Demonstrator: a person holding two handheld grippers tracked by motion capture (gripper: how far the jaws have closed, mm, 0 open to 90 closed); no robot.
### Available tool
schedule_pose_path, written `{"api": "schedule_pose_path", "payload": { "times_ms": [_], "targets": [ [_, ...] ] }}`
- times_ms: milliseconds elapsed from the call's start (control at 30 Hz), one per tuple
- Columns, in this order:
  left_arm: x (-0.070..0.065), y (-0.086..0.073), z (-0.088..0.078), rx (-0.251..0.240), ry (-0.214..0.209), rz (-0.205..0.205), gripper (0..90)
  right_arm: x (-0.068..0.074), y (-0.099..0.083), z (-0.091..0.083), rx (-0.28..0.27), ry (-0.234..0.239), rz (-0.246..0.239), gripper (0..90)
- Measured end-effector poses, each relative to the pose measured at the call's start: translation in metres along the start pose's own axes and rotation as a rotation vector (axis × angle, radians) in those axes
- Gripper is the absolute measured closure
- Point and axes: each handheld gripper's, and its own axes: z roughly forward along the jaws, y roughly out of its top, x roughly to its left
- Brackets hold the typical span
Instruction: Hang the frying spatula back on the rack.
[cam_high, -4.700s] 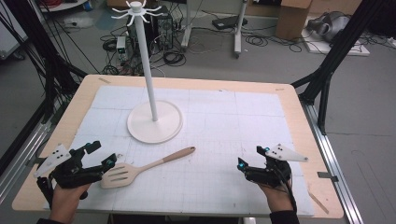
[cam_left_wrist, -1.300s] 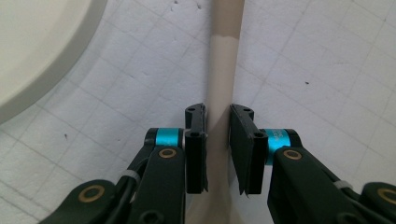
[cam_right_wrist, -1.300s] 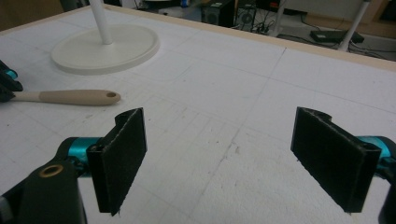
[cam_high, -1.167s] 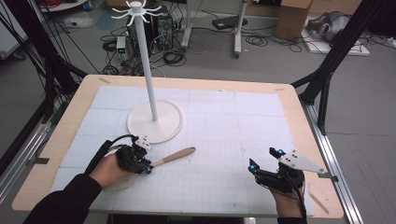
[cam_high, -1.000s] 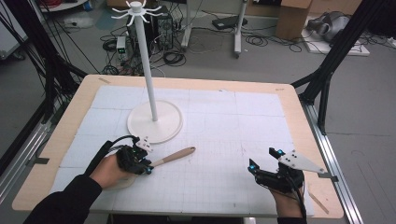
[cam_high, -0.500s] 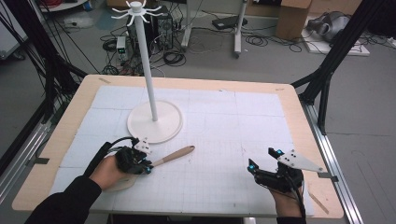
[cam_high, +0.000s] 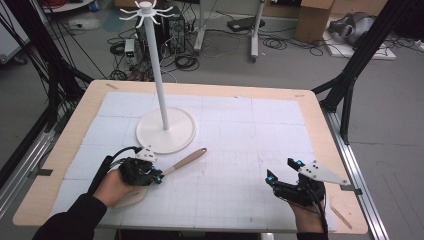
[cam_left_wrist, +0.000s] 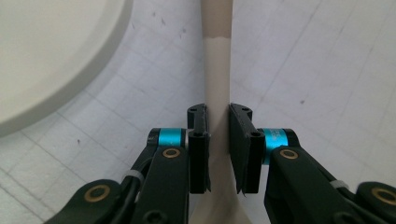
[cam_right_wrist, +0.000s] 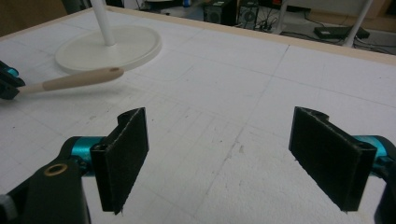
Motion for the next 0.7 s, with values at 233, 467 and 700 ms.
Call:
{"api": "schedule_pose_path", "payload": {
  "times_ms": [233,467,700],
  "targets": [
    [-0.008,0.001,-0.017,-0.154,0.032,-0.032,77.8,0.008,0.002,0.007,-0.014,0.041,0.02,15.7],
    [-0.019,0.005,-0.032,-0.299,0.06,-0.045,77.8,0.029,0.014,0.024,-0.006,0.163,0.018,16.0],
    [-0.025,0.007,-0.038,-0.425,0.08,-0.083,77.8,0.044,0.023,0.037,-0.013,0.206,0.003,16.2]
  ]
}}
